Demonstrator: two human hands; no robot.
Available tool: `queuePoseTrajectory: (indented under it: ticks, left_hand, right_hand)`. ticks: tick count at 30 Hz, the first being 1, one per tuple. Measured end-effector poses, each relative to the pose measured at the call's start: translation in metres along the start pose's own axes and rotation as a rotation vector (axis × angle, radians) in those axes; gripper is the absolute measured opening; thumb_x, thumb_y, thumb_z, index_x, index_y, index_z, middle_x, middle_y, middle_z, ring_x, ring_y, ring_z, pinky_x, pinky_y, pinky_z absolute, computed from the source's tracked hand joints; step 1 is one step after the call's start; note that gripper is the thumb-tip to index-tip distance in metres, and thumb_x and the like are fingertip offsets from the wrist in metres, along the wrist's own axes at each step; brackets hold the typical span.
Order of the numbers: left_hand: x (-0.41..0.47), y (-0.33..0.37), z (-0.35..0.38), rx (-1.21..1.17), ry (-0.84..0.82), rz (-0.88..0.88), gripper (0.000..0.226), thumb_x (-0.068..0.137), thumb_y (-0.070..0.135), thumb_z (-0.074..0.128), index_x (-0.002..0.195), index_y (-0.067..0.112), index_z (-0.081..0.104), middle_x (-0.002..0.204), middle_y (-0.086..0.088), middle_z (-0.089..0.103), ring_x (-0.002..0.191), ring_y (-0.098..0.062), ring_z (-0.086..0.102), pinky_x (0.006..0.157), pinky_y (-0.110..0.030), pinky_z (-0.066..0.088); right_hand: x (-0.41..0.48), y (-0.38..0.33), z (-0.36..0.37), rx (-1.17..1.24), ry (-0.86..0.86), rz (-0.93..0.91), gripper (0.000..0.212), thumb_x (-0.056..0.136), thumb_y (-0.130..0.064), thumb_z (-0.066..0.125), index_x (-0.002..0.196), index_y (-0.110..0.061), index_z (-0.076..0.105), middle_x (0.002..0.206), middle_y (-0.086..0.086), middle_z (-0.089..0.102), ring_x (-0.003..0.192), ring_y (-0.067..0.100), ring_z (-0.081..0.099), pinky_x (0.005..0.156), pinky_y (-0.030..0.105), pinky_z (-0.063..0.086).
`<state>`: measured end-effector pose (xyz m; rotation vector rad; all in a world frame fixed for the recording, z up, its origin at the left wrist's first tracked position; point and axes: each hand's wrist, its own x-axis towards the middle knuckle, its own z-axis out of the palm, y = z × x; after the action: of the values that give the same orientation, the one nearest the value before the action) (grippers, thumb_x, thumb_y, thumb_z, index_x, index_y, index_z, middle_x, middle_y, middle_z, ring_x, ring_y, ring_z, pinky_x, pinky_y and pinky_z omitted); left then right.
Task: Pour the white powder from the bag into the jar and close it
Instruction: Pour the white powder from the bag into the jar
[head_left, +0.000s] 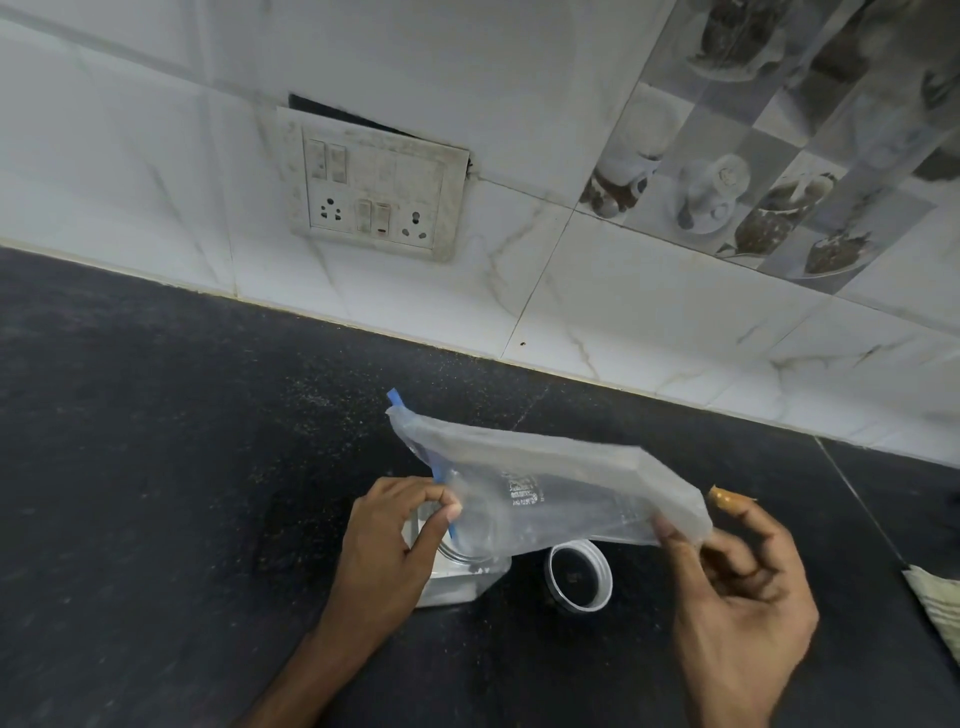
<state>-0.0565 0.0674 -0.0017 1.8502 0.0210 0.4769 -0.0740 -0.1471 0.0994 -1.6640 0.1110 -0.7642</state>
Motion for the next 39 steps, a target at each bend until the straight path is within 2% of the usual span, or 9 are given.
queuePoseTrajectory:
  ticks: [3,8,12,17,21,23,27,31,39]
  left_hand:
    - [0.001,0.0,0.0,-0.004,0.006,0.0,0.017,0.085,0.051,0.056,0.087,0.039,0.067,0.092,0.027,0.068,0.098,-0.003,0.062,0.088,-0.045,0.052]
    - [0.001,-0.002,0.001,0.01,0.0,0.005,0.017,0.085,0.049,0.056,0.087,0.036,0.068,0.092,0.027,0.067,0.097,-0.003,0.062,0.086,-0.046,0.052]
    - [0.001,-0.001,0.0,0.025,-0.007,0.011,0.021,0.086,0.049,0.055,0.087,0.033,0.069,0.091,0.024,0.068,0.097,-0.003,0.062,0.086,-0.045,0.052]
    - [0.001,0.0,-0.001,0.044,-0.004,0.022,0.019,0.086,0.048,0.056,0.087,0.034,0.069,0.091,0.029,0.066,0.096,0.001,0.06,0.085,-0.042,0.052]
    - [0.001,-0.002,-0.001,0.04,-0.005,0.021,0.016,0.086,0.047,0.056,0.086,0.037,0.069,0.092,0.03,0.066,0.097,0.001,0.06,0.086,-0.042,0.052]
    - [0.001,0.0,0.0,0.047,-0.004,0.027,0.016,0.086,0.047,0.056,0.086,0.037,0.068,0.091,0.031,0.065,0.096,0.002,0.06,0.085,-0.042,0.052]
    - [0.001,0.0,-0.001,0.05,0.002,0.032,0.018,0.086,0.046,0.056,0.085,0.034,0.07,0.09,0.03,0.066,0.095,0.003,0.059,0.084,-0.042,0.052]
    - [0.002,0.0,-0.001,0.05,-0.005,0.024,0.013,0.086,0.047,0.056,0.085,0.04,0.067,0.091,0.032,0.066,0.096,0.001,0.06,0.085,-0.042,0.052]
    - [0.001,-0.001,-0.001,0.055,-0.01,0.014,0.018,0.086,0.048,0.055,0.085,0.035,0.068,0.09,0.029,0.066,0.097,0.0,0.06,0.086,-0.042,0.051]
  right_hand:
    - [-0.004,0.001,0.003,-0.041,-0.023,-0.079,0.038,0.076,-0.002,0.079,0.102,-0.026,0.066,0.08,-0.015,0.076,0.092,0.026,0.07,0.108,0.054,0.046]
    - [-0.003,0.001,0.001,-0.056,-0.035,-0.118,0.043,0.076,0.006,0.078,0.102,-0.026,0.065,0.085,-0.023,0.075,0.087,0.007,0.07,0.105,0.06,0.045]
    - [-0.001,0.003,0.0,-0.09,-0.13,-0.099,0.048,0.073,0.014,0.076,0.098,-0.026,0.066,0.082,-0.025,0.073,0.083,-0.001,0.068,0.102,0.029,0.049]
    - [0.003,0.007,-0.006,-0.05,-0.072,-0.082,0.037,0.072,-0.001,0.079,0.097,-0.025,0.067,0.083,-0.02,0.074,0.08,0.0,0.067,0.105,0.055,0.047]
    - [0.002,0.007,-0.005,-0.09,-0.116,-0.066,0.041,0.073,0.005,0.079,0.092,-0.031,0.07,0.083,-0.019,0.075,0.082,0.0,0.068,0.098,0.031,0.052]
    - [0.006,0.01,-0.008,-0.035,-0.015,-0.053,0.042,0.074,0.003,0.08,0.088,-0.035,0.072,0.085,-0.016,0.075,0.079,0.0,0.068,0.094,0.029,0.054]
    - [0.001,0.008,-0.002,-0.094,-0.108,-0.081,0.036,0.073,0.005,0.078,0.092,-0.025,0.07,0.087,-0.02,0.074,0.083,-0.001,0.068,0.096,0.03,0.052]
    - [0.008,0.013,-0.007,-0.036,-0.009,-0.057,0.042,0.074,0.002,0.08,0.085,-0.037,0.073,0.084,-0.015,0.075,0.076,-0.001,0.068,0.083,0.016,0.054]
    - [0.004,0.01,-0.001,-0.033,-0.037,-0.099,0.038,0.074,0.003,0.078,0.084,-0.033,0.07,0.084,-0.018,0.074,0.075,-0.002,0.068,0.08,0.012,0.053]
